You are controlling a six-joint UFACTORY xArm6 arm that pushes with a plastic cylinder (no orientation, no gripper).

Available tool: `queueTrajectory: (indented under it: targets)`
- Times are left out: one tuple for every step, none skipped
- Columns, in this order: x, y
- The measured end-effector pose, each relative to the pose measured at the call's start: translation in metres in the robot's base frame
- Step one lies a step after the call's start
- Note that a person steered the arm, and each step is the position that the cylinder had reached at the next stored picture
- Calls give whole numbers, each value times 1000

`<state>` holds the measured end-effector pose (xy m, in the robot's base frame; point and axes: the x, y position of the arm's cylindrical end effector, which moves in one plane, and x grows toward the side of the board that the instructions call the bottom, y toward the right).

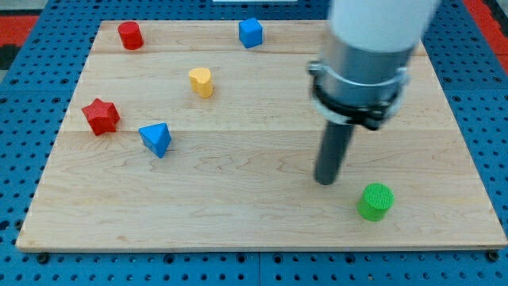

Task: Push the yellow heart diagonally right below the blue triangle

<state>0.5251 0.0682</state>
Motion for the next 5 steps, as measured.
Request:
queueTrajectory:
  targets:
    - [3, 6]
    - [27, 38]
    - [38, 67]
    - [29, 2]
    - [-33, -69]
